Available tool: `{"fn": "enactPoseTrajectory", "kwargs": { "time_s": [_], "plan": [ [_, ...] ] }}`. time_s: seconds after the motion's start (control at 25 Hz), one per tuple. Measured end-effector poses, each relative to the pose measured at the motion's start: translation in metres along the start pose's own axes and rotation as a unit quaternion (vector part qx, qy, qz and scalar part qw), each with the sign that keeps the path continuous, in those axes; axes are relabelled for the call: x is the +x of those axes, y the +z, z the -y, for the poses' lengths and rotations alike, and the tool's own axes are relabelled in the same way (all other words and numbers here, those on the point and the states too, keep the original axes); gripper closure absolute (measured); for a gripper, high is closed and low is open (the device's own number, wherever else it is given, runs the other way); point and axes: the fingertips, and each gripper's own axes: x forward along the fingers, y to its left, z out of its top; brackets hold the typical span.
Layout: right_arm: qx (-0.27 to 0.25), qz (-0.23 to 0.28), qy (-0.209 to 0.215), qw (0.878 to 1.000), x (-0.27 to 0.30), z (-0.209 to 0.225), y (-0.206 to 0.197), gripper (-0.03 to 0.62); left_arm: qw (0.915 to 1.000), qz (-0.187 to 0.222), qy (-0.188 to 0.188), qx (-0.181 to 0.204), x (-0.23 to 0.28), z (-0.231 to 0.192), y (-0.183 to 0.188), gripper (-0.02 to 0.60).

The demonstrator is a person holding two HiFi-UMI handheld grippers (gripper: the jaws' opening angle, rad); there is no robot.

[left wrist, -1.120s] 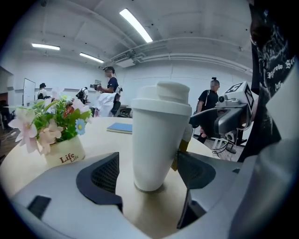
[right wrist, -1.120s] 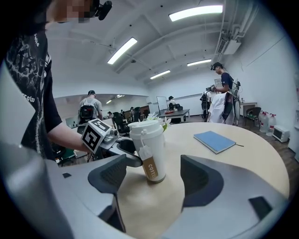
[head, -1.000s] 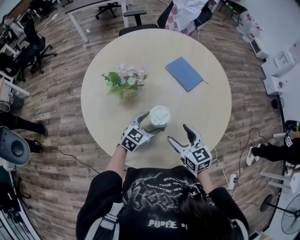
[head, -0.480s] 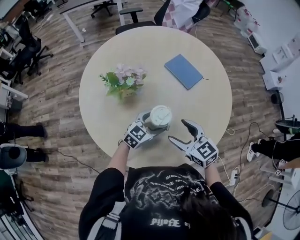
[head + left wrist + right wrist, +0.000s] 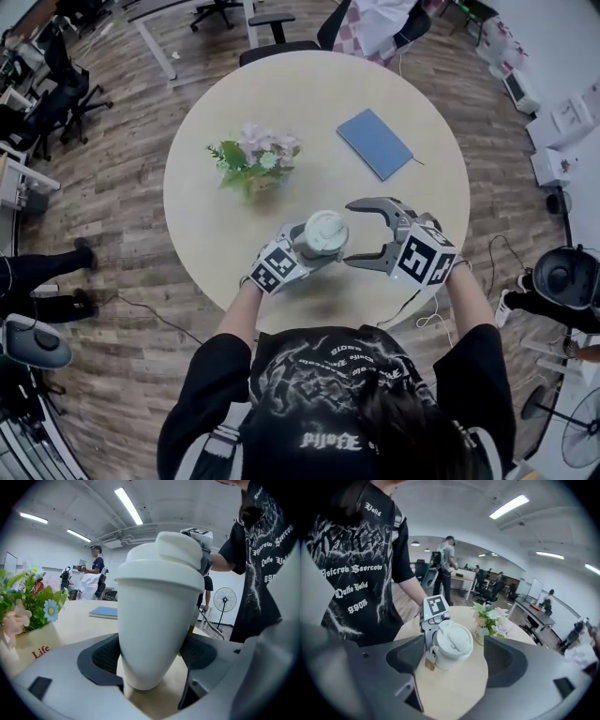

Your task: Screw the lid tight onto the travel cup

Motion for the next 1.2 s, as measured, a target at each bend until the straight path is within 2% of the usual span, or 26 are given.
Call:
{"fn": "enactPoseTrajectory", "kwargs": {
  "time_s": [0.12,0.2,0.24,0.36,0.48,0.68,0.84,0.92,0.96,1.04,1.2],
  "plan": [
    [-0.09,-0.052,0.056,0.993,0.009,0.001,0.005,0.178,1.0,-0.003,0.001,-0.001,-0.001,0.0,-0.002,0.183],
    [-0.145,-0.084,0.097,0.981,0.014,-0.004,0.004,0.177,1.0,-0.006,-0.001,-0.002,-0.002,0.003,-0.002,0.183],
    [-0.177,-0.105,0.119,0.971,0.016,-0.007,0.002,0.177,1.0,-0.007,-0.002,-0.002,-0.001,0.003,-0.001,0.181],
    [-0.278,-0.164,0.176,0.93,0.025,-0.013,-0.008,0.177,1.0,-0.007,-0.004,-0.002,-0.001,0.002,0.0,0.182],
    [-0.357,-0.194,0.201,0.892,0.033,-0.009,-0.006,0.177,1.0,-0.008,-0.001,0.001,-0.002,0.001,0.0,0.181],
    [-0.46,-0.225,0.239,0.825,0.038,-0.008,-0.011,0.177,0.9999,-0.014,-0.003,0.003,0.0,0.002,-0.001,0.183],
    [-0.504,-0.229,0.262,0.791,0.046,-0.015,-0.019,0.184,0.9998,-0.018,-0.004,0.001,-0.001,0.002,-0.003,0.183],
    [-0.507,-0.233,0.27,0.784,0.047,-0.017,-0.023,0.217,0.9998,-0.018,-0.005,0.001,0.0,0.002,-0.002,0.181],
    [-0.501,-0.235,0.273,0.787,0.047,-0.017,-0.024,0.218,0.9998,-0.018,-0.006,0.002,0.0,0.002,-0.002,0.181],
    [-0.476,-0.235,0.273,0.802,0.048,-0.017,-0.023,0.22,0.9998,-0.019,-0.006,0.001,0.0,0.001,-0.002,0.181],
    [-0.414,-0.226,0.261,0.842,0.05,-0.017,-0.021,0.22,0.9998,-0.02,-0.003,0.003,0.001,0.0,-0.004,0.181]
  ]
}}
